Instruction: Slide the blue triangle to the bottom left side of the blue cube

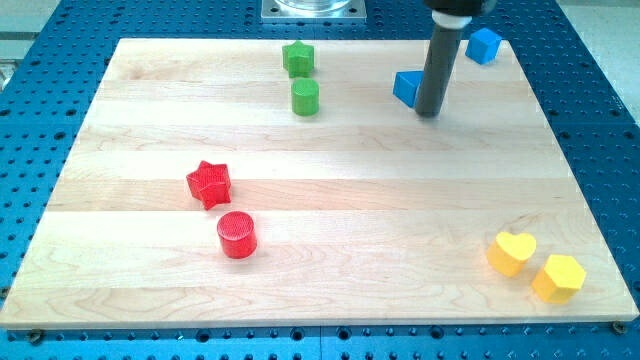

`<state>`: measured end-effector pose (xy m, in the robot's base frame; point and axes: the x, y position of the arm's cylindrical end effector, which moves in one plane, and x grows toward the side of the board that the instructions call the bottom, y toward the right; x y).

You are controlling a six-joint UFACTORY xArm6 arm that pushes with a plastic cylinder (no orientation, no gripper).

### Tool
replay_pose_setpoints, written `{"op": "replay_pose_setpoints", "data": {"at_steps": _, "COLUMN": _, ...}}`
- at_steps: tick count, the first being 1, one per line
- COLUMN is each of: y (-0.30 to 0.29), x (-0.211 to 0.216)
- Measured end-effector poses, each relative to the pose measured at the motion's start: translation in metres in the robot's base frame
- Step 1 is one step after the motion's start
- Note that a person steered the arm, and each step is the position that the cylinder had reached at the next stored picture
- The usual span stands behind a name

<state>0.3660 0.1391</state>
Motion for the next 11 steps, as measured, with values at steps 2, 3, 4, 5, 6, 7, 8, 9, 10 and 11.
{"op": "replay_pose_setpoints", "data": {"at_steps": 2, "y": 0.002, "x": -0.045}}
{"op": "replay_pose_setpoints", "data": {"at_steps": 3, "y": 0.022, "x": -0.073}}
{"op": "replay_pose_setpoints", "data": {"at_steps": 4, "y": -0.024, "x": -0.071}}
{"op": "replay_pose_setpoints", "data": {"at_steps": 5, "y": -0.042, "x": -0.094}}
{"op": "replay_pose_setpoints", "data": {"at_steps": 6, "y": 0.009, "x": -0.107}}
{"op": "replay_pose_setpoints", "data": {"at_steps": 7, "y": 0.045, "x": -0.106}}
{"op": "replay_pose_setpoints", "data": {"at_steps": 8, "y": 0.040, "x": -0.092}}
{"op": "replay_pose_setpoints", "data": {"at_steps": 9, "y": 0.065, "x": -0.090}}
{"op": "replay_pose_setpoints", "data": {"at_steps": 10, "y": 0.070, "x": -0.094}}
{"op": "replay_pose_setpoints", "data": {"at_steps": 11, "y": 0.065, "x": -0.108}}
